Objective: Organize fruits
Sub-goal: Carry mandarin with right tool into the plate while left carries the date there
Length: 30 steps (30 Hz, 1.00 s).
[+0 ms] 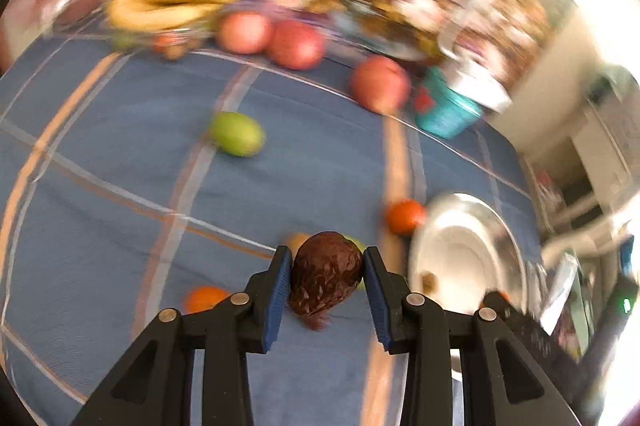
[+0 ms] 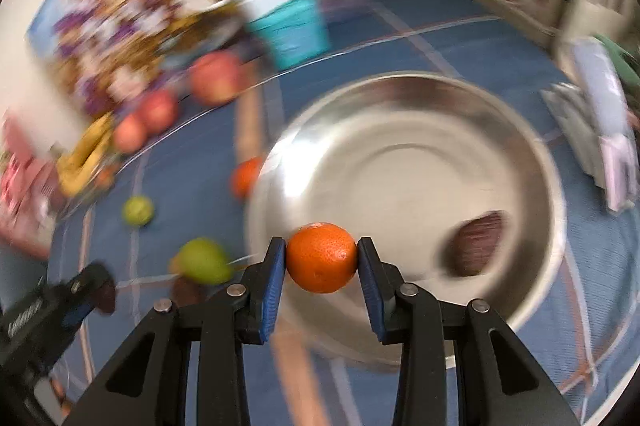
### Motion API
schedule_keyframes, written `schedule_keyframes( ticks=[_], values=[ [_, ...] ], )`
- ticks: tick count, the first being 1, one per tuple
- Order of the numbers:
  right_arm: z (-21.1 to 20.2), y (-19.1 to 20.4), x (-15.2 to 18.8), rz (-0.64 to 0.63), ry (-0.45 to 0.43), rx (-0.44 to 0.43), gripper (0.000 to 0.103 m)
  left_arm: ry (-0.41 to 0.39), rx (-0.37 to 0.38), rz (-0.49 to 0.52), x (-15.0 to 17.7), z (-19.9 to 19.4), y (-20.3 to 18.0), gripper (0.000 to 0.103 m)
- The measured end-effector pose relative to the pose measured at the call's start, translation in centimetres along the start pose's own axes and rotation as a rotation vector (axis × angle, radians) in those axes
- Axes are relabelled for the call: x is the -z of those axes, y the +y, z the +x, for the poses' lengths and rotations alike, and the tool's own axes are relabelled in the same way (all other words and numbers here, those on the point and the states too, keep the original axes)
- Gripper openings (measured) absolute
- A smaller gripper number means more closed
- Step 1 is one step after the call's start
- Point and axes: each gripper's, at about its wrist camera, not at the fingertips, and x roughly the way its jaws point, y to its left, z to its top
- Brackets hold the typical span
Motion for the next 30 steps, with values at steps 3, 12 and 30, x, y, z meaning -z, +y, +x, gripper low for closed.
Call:
schedule_keyframes(
  ticks=[3, 12, 30],
  values=[
    [-0.4, -3.6, -0.6, 0.116, -0.022, 0.042, 0.038, 0.044, 0.079, 0.091, 1.1, 1.2, -3.8, 0.039],
    [-2.0, -8.5, -1.9, 0.245, -0.105, 0.079, 0.038, 0.041, 0.083, 0.319, 4.1, 3.9, -11.0, 0.039],
    [-0.2, -6.4, -1.9, 0.189, -0.021, 0.024, 0.039, 0.093, 0.088, 0.36, 5.8, 5.6, -11.5, 0.05]
  ],
)
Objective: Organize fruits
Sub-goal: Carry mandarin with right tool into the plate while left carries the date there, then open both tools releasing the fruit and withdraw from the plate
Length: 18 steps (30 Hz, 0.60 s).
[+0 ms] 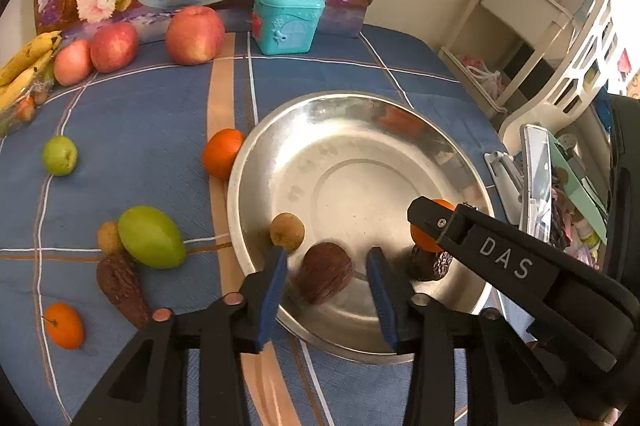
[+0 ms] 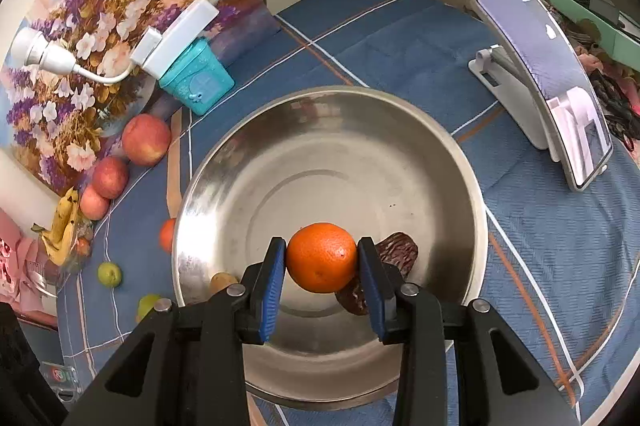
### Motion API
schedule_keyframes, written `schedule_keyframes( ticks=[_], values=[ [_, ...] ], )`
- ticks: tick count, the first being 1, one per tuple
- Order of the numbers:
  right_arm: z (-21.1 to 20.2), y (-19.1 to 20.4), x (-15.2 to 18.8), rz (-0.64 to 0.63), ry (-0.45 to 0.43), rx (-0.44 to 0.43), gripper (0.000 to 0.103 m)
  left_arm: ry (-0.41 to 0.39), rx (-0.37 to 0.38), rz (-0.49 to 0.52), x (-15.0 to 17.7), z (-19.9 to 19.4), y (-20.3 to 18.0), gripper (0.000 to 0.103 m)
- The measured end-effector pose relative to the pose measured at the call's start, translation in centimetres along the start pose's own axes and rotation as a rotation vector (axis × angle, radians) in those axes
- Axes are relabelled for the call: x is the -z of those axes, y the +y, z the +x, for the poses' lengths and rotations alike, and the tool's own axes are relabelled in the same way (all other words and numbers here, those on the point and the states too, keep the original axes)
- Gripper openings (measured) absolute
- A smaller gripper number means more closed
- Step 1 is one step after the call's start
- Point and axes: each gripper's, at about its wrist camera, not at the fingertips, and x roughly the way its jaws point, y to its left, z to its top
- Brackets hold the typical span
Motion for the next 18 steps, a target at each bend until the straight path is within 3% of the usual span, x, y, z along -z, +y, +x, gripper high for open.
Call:
schedule_keyframes(
  ticks=[12, 14, 18],
  values=[
    [-0.4, 0.6, 0.0, -0.037, -0.016, 0.011, 0.039, 0.008, -0.04, -0.06, -0.2, -0.8, 2.1, 0.055],
    [-0.4, 0.7, 0.1, -0.039, -0.013, 0.012, 0.039, 0.016, -0.071, -0.088, -0.3, -1.0, 3.1, 0.057],
    [-0.3, 1.1, 0.2, -0.057, -0.002, 0.02, 0.039, 0.008, -0.206, -0.143, -0.4, -1.8, 5.9, 0.062]
  ],
)
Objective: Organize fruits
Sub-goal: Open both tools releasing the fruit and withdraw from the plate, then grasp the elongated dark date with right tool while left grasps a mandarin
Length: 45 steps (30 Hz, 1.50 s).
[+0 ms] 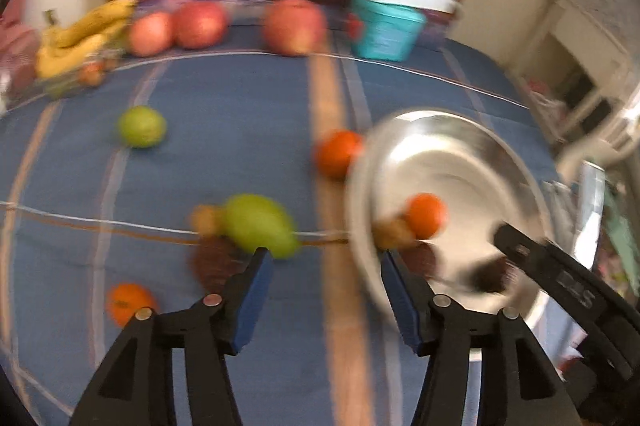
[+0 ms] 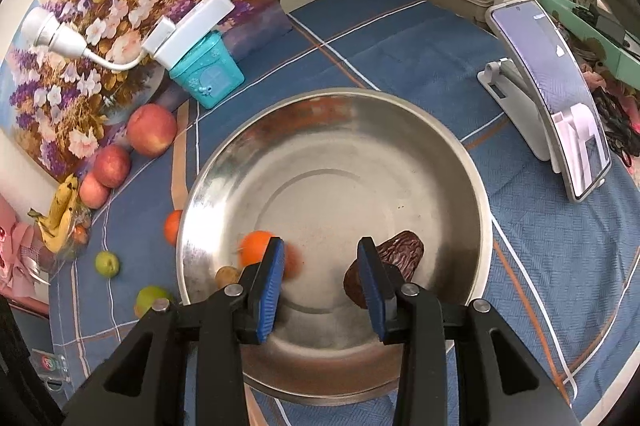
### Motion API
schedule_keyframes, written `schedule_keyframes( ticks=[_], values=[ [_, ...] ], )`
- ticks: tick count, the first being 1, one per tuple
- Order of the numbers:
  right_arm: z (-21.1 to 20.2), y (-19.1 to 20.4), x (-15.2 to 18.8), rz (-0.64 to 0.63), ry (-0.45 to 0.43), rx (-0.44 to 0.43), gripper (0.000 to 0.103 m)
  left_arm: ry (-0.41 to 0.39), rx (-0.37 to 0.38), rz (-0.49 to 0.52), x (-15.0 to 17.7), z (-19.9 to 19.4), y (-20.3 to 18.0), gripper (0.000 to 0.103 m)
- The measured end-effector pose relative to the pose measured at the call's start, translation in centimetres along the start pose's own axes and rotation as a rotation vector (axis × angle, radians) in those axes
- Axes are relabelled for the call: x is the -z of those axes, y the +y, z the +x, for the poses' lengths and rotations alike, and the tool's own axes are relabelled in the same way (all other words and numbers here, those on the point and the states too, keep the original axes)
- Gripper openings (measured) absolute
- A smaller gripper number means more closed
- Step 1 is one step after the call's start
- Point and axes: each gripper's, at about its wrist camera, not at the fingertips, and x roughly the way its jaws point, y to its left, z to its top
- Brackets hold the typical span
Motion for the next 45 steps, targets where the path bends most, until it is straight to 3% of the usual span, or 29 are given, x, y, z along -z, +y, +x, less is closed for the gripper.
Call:
schedule_keyframes(
  ticks=[10, 13, 15, 16, 20, 25, 27, 45],
  values=[
    [0.5, 4.8, 2.2, -0.182, 0.031, -0.017, 0.039, -0.038, -0.162, -0.228, -1.3, -2.0, 9.9, 0.079],
    [0.5, 6.4, 3.1, -0.235, 0.034, -0.02, 0.057, -0.047, -0.177, -0.29, -1.3, -2.8, 12.2, 0.089],
    [0.6, 7.1, 3.5, -0.259, 0.036, -0.026, 0.061, -0.056, -0.178, -0.315, -1.3, -3.2, 13.2, 0.102],
    [0.6, 7.6, 3.8, -0.276, 0.039, -0.03, 0.061, -0.066, -0.179, -0.321, -1.3, -3.6, 13.5, 0.103],
    [0.8, 8.8, 4.7, -0.321, 0.046, -0.033, 0.082, -0.095, -0.2, -0.335, -1.3, -4.4, 14.4, 0.103],
    [0.7, 10.6, 5.8, -0.383, 0.039, -0.072, 0.087, -0.082, -0.19, -0.353, -0.8, -4.6, 15.1, 0.103],
    [0.8, 11.3, 6.2, -0.408, 0.036, -0.079, 0.095, -0.072, -0.183, -0.362, -0.6, -4.6, 15.4, 0.103],
    [1.4, 14.9, 8.5, -0.504, 0.059, -0.157, 0.095, -0.033, -0.194, -0.452, 1.8, -4.1, 17.8, 0.103]
  ],
)
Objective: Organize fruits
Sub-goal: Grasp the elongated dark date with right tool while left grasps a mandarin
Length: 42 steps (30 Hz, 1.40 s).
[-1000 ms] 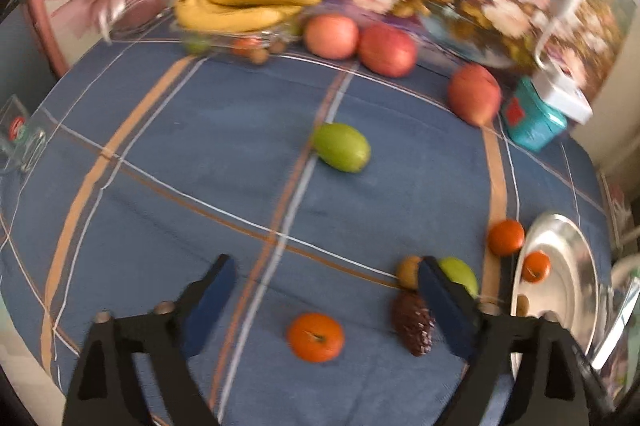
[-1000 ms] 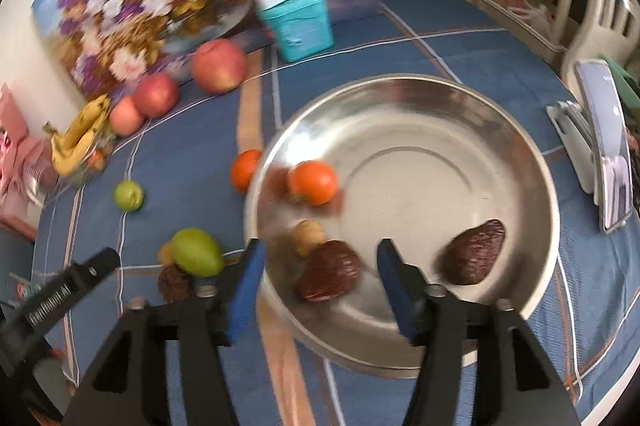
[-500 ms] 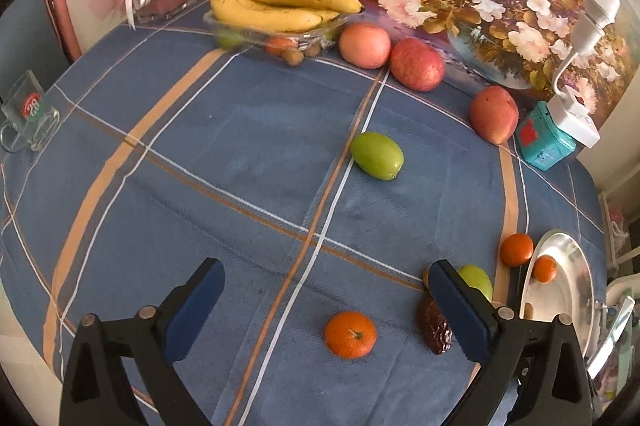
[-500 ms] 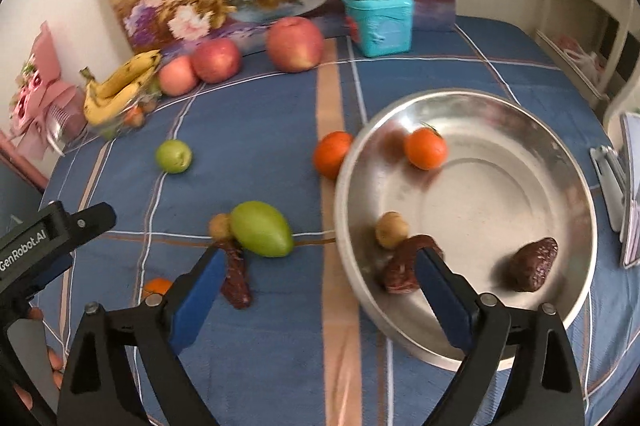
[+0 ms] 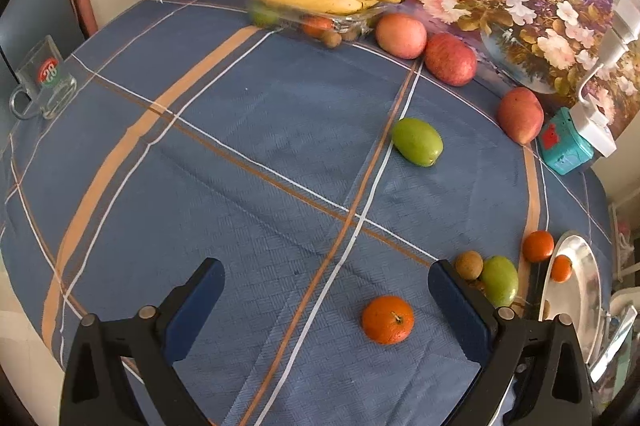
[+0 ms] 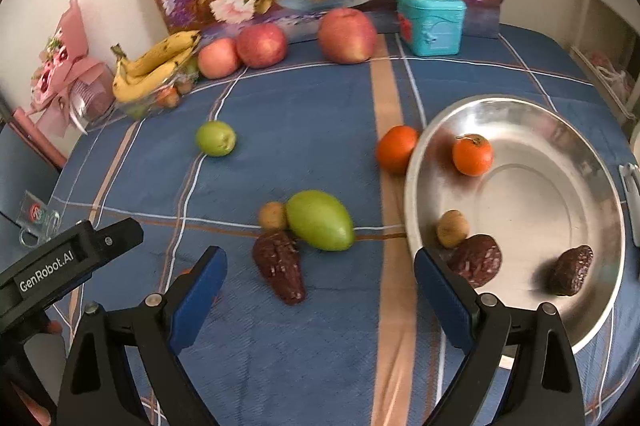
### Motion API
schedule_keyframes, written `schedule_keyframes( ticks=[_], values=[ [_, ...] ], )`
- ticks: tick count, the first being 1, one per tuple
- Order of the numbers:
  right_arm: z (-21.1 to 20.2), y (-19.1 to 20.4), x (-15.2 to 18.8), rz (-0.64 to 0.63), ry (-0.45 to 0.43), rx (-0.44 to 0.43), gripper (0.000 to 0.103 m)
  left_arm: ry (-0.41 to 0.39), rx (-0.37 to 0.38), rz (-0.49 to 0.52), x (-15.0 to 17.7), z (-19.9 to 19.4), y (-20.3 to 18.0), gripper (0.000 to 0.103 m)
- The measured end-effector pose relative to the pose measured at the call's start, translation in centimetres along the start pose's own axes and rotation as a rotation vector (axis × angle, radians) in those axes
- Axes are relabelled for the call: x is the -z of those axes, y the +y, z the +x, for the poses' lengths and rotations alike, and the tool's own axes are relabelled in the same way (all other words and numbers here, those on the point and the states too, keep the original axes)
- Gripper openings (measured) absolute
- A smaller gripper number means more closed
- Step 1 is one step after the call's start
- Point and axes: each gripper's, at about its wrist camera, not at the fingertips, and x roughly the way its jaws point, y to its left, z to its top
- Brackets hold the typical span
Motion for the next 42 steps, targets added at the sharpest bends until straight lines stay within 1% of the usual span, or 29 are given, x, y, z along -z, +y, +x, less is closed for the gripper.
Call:
schedule_keyframes(
  ticks=[7, 12, 17, 19, 20, 21, 23, 25, 27, 31, 34, 37, 39, 41, 42],
  values=[
    [1.3, 1.1, 0.2, -0.032, 0.032, -0.009, 0.095, 0.057, 0.025, -0.024, 0.3, 1.4, 0.0, 0.103],
    [2.2, 1.4, 0.2, -0.041, 0.041, -0.005, 0.095, 0.141, 0.063, -0.076, 0.8, 3.1, 0.4, 0.103],
    [3.0, 1.8, 0.3, -0.053, 0.056, -0.003, 0.094, 0.176, 0.063, -0.068, 1.4, 4.1, -0.1, 0.102],
    [3.3, 2.1, 0.4, -0.065, 0.058, -0.001, 0.09, 0.182, 0.069, -0.074, 1.4, 4.3, -0.2, 0.101],
    [3.4, 2.3, 0.4, -0.07, 0.06, 0.0, 0.085, 0.183, 0.075, -0.076, 1.5, 4.3, -0.2, 0.101],
    [3.6, 2.4, 0.5, -0.076, 0.063, 0.0, 0.078, 0.184, 0.081, -0.077, 1.6, 4.3, -0.3, 0.101],
    [3.8, 2.5, 0.5, -0.082, 0.071, -0.004, 0.071, 0.182, 0.083, -0.072, 1.5, 4.3, -0.4, 0.101],
    [4.1, 2.5, 0.6, -0.085, 0.077, -0.008, 0.068, 0.181, 0.086, -0.069, 1.5, 4.4, -0.6, 0.101],
    [4.1, 2.5, 0.6, -0.087, 0.08, -0.015, 0.057, 0.184, 0.104, -0.075, 1.6, 4.4, -0.7, 0.1],
    [4.2, 2.6, 0.8, -0.088, 0.089, -0.04, 0.05, 0.189, 0.115, -0.065, 1.5, 4.5, -1.1, 0.096],
    [4.3, 2.8, 0.9, -0.09, 0.095, -0.05, 0.042, 0.193, 0.121, -0.059, 1.6, 4.7, -1.6, 0.092],
    [4.4, 2.7, 1.0, -0.086, 0.104, -0.059, 0.032, 0.201, 0.127, -0.057, 1.4, 4.9, -1.8, 0.087],
    [4.3, 2.6, 1.0, -0.08, 0.108, -0.071, 0.03, 0.208, 0.135, -0.052, 1.3, 5.1, -2.1, 0.083],
    [4.0, 2.3, 1.0, -0.063, 0.114, -0.082, 0.03, 0.214, 0.138, -0.043, 1.3, 5.1, -2.4, 0.083],
    [3.9, 2.2, 1.0, -0.057, 0.115, -0.083, 0.03, 0.22, 0.143, -0.036, 1.4, 5.2, -2.7, 0.079]
  ],
)
